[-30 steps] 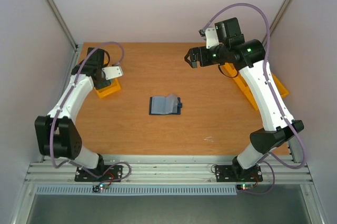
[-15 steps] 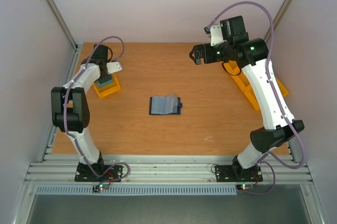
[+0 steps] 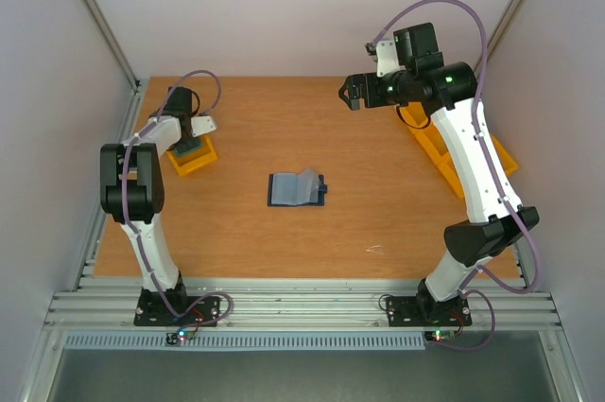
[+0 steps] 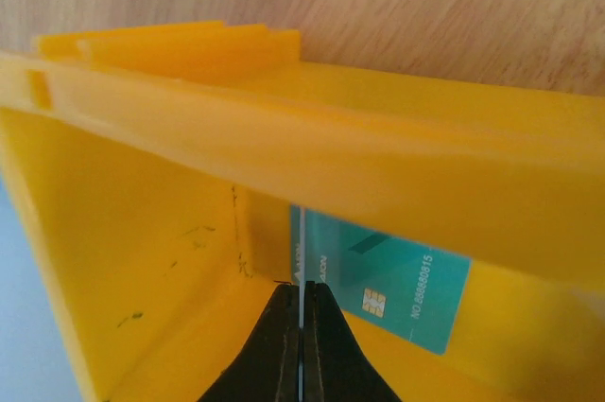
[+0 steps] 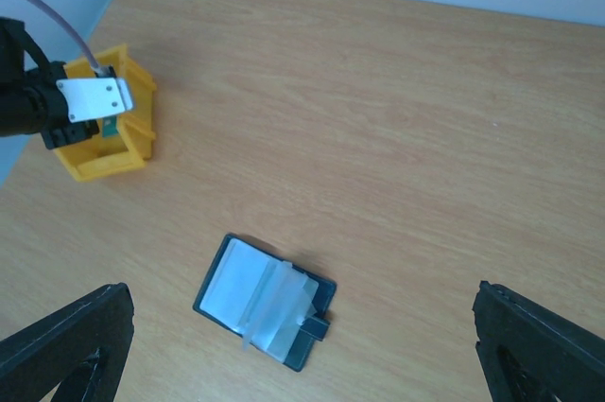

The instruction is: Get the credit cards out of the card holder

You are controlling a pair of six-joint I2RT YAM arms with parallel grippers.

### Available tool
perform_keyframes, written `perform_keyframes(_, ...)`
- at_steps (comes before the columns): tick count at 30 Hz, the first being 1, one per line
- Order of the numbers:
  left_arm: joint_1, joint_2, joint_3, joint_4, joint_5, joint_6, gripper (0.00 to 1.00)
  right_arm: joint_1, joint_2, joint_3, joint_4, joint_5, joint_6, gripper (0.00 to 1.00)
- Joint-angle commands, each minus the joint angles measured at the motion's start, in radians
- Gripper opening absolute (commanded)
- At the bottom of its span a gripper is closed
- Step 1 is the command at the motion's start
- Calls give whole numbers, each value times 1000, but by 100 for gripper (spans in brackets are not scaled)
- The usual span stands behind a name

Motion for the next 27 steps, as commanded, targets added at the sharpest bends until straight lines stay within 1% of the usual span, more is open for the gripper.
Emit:
perform_keyframes(1, 9, 19, 4, 47, 36, 51, 0, -10, 11, 44, 3, -21, -14, 99)
perform_keyframes(6, 8, 27, -27, 115, 30, 98, 0, -13, 13, 50, 2, -36, -16, 98)
perform_keyframes(10, 8, 39, -27, 124, 23, 98, 0, -14, 15, 55, 4, -46, -14, 98)
perform_keyframes(15, 9, 51, -36, 126, 13, 101, 5, -15, 17, 70, -3, -48, -16, 98)
perform_keyframes(19, 8, 51, -35, 99, 31, 96, 14, -15, 16, 73, -8, -49, -20, 99)
perform_keyframes(27, 10, 18, 35, -90, 165, 0, 41, -16, 17, 75, -11, -54, -22, 98)
